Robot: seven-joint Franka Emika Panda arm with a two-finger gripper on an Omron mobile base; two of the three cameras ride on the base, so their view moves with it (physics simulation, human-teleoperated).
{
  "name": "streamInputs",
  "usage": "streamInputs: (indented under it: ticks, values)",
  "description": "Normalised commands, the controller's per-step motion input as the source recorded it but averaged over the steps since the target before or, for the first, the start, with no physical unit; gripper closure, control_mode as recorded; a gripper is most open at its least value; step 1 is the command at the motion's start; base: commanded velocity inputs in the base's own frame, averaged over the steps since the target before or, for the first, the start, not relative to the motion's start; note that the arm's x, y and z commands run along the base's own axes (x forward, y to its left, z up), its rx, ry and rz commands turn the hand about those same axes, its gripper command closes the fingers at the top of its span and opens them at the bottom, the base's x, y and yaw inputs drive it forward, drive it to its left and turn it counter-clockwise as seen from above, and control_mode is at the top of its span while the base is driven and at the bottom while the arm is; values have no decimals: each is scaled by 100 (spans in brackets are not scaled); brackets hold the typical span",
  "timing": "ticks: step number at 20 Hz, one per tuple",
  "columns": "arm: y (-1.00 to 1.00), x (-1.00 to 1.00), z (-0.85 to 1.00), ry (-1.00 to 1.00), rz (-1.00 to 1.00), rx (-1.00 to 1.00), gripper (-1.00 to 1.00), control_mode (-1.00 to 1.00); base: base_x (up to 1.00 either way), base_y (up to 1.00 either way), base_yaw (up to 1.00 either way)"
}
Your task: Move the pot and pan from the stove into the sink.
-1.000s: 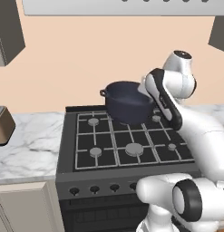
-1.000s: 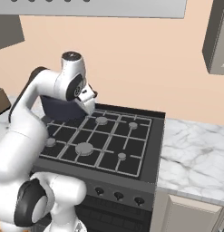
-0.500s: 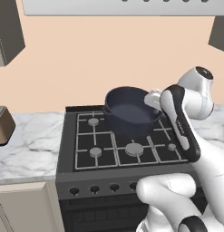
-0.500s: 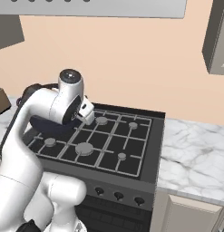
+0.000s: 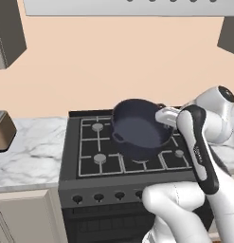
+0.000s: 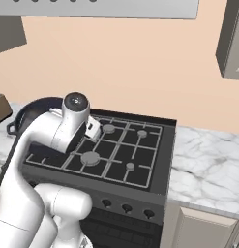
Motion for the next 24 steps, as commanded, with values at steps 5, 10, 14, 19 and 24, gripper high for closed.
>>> streamInputs:
  ticks: [5, 10, 14, 19, 24]
  values:
    - [0, 0, 0, 0, 0, 0, 100, 100, -73, 2, 9]
    - [0, 0, 0, 0, 0, 0, 100, 100, -19, 1, 43]
    - [0, 0, 0, 0, 0, 0, 100, 100, -3, 0, 50]
    - [0, 0, 0, 0, 0, 0, 100, 100, -3, 0, 50]
    - [0, 0, 0, 0, 0, 0, 100, 100, -3, 0, 50]
